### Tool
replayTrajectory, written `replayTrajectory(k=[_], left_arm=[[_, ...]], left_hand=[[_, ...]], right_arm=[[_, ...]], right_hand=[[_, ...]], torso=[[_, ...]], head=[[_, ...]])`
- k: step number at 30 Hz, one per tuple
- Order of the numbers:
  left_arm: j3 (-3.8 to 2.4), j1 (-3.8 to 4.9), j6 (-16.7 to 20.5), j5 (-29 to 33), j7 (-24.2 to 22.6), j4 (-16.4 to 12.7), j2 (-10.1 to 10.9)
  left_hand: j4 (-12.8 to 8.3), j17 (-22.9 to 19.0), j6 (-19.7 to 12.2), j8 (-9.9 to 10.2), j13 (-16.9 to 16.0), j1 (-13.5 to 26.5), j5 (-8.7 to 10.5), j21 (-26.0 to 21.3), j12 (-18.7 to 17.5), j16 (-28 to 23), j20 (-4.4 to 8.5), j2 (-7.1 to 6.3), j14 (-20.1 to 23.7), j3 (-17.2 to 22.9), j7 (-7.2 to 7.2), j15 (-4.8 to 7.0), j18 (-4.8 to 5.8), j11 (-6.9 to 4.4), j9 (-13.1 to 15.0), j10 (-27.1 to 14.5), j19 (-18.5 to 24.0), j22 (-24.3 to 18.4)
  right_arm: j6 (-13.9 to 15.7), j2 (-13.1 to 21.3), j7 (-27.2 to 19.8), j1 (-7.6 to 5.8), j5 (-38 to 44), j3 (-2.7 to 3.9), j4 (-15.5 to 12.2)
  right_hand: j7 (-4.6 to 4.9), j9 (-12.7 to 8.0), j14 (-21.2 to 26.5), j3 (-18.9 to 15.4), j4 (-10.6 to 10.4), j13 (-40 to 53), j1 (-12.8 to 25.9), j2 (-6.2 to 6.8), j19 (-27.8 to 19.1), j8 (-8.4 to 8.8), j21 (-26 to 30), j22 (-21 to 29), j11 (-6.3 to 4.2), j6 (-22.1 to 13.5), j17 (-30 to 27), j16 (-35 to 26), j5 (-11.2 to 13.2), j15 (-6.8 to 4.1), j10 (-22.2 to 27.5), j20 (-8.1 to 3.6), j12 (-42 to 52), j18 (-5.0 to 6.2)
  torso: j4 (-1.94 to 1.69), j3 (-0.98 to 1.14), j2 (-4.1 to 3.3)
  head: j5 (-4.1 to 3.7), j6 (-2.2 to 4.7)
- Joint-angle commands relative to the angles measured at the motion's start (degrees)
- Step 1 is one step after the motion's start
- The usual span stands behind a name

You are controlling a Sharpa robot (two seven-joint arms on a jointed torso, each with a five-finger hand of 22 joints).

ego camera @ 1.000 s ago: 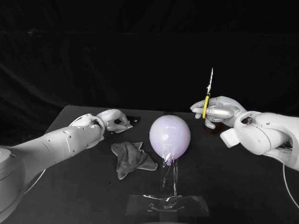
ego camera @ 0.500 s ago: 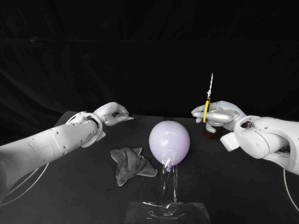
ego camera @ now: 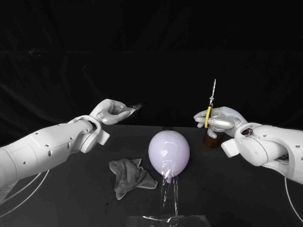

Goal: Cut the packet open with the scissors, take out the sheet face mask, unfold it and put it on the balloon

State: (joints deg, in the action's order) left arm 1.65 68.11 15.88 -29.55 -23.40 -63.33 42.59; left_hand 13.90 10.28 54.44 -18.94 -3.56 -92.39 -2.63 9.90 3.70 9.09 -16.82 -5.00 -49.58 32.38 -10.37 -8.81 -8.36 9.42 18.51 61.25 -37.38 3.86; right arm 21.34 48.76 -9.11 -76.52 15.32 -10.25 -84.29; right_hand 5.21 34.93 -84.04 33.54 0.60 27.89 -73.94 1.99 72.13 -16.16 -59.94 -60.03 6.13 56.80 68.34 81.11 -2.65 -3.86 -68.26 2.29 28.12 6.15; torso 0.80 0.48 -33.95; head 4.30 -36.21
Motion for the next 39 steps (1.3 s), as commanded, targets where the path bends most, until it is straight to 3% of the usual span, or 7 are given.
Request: replayTrajectory(k=[1,6,19,28,31,33,39], left_arm=[[-0.12,0.2,-8.0,21.4,3.3,-3.7,0.5],[-0.25,0.05,-10.6,31.0,3.4,-7.8,0.0],[-0.75,-0.63,-13.5,39.7,1.4,-12.2,-2.0],[-1.65,-0.57,-14.2,40.5,1.4,-14.3,-2.0],[-1.75,-0.54,-15.0,40.6,2.1,-15.2,-2.0],[-1.79,-0.53,-15.7,40.6,2.6,-15.7,-2.0],[-1.85,-0.39,-18.5,39.9,4.4,-16.3,-2.1]], left_hand=[[-0.4,-0.1,-0.4,-0.6,0.0,1.7,-0.17,1.3,-0.2,-0.3,0.01,-0.18,-0.6,1.1,-0.39,-0.09,1.46,-0.12,0.3,0.5,-3.5,0.6],[-1.8,-0.3,-1.0,-0.8,0.0,3.0,-0.17,3.4,-0.2,-0.8,0.24,-0.12,-0.4,2.4,-0.4,-0.25,1.03,0.08,0.7,0.1,-7.3,1.3],[-4.8,0.1,-2.0,-1.1,0.0,5.6,-0.15,7.3,-0.2,-0.3,1.12,1.29,-2.8,2.8,-0.96,0.1,-1.97,0.13,1.3,-0.1,-13.0,2.9],[-5.3,0.1,-2.1,-1.2,0.0,6.0,-0.15,7.8,-0.2,-0.2,1.29,1.47,-3.2,2.7,-0.88,0.2,-2.11,0.07,1.4,0.0,-13.5,3.1],[-5.4,0.1,-2.1,-1.2,0.0,6.0,-0.16,7.9,-0.1,-0.2,1.33,1.5,-3.3,2.7,-0.89,0.22,-2.12,0.05,1.4,0.1,-13.6,3.1],[-5.5,0.2,-2.1,-1.2,0.0,6.1,-0.16,7.9,-0.1,-0.1,1.35,1.53,-3.3,2.7,-0.91,0.23,-2.12,0.04,1.4,0.1,-13.6,3.1],[-5.6,0.2,-2.1,-1.2,0.0,6.1,-0.16,7.9,-0.2,-0.1,1.38,1.53,-3.4,2.7,-1.0,0.25,-2.13,0.04,1.4,0.1,-13.7,3.1]], right_arm=[[2.8,-0.3,-5.8,-0.03,-0.3,0.05,0.2],[4.4,-0.7,-8.3,0.09,-0.6,0.05,0.2],[6.9,-1.4,-13.0,0.71,-3.3,0.04,-1.8],[8.5,-1.3,-10.8,0.86,-6.4,0.04,-3.3],[8.2,-1.4,-10.2,0.88,-6.1,0.04,-3.7],[7.9,-1.5,-10.1,0.89,-6.0,0.04,-3.8],[7.1,-2.0,-10.6,0.92,-5.8,0.04,-4.1]], right_hand=[[0.4,0.1,-1.9,0.2,0.4,-1.9,-0.3,-0.25,-0.2,0.65,0.7,0.3,-5.43,-1.2,-0.1,-0.4,-0.1,0.57,-8.3,0.48,-2.9,0.98],[2.34,-0.8,-1.9,0.7,1.1,-6.1,-0.3,1.27,-0.2,2.86,0.9,0.2,-3.64,-3.5,0.0,-0.3,-0.1,2.07,-3.8,1.43,-10.1,0.78],[3.65,-3.1,-1.9,1.2,2.5,-13.3,-0.7,3.29,0.5,5.6,0.0,-1.2,-1.98,-2.3,0.0,-0.1,-0.2,3.51,-2.6,3.01,-20.0,0.79],[0.17,-1.7,-1.6,-1.3,4.2,-11.6,-1.7,2.8,0.7,2.55,-0.1,-1.8,-5.66,4.2,-1.2,-0.7,-0.2,0.68,-17.0,1.18,-14.7,1.04],[0.06,-1.6,-1.6,-1.7,4.1,-11.3,-1.5,2.78,0.5,2.65,0.2,-1.6,-5.78,3.9,-1.4,-0.8,-0.2,0.5,-17.3,0.92,-14.5,1.06],[1.61,-2.6,-1.7,-2.7,2.3,-13.1,1.6,4.56,0.2,5.07,1.0,-1.1,-4.19,0.4,-1.3,-0.8,-0.6,1.49,-9.6,1.17,-19.3,0.91],[4.17,-4.4,-2.0,-4.0,-0.3,-16.7,4.7,7.09,0.5,8.33,1.5,-0.9,-1.3,-3.1,-0.3,-0.2,-0.1,3.93,-3.6,2.9,-24.7,0.6]], torso=[[0.03,0.02,-0.05],[-0.22,-0.16,0.23],[0.21,0.31,0.77],[0.21,0.33,0.8],[0.21,0.29,0.74],[0.2,0.26,0.75],[0.18,0.26,0.71]], head=[[-0.69,1.1],[-1.89,2.24],[-4.45,3.25],[-5.57,3.31],[-5.84,3.28],[-5.86,3.32],[-6.33,3.29]])
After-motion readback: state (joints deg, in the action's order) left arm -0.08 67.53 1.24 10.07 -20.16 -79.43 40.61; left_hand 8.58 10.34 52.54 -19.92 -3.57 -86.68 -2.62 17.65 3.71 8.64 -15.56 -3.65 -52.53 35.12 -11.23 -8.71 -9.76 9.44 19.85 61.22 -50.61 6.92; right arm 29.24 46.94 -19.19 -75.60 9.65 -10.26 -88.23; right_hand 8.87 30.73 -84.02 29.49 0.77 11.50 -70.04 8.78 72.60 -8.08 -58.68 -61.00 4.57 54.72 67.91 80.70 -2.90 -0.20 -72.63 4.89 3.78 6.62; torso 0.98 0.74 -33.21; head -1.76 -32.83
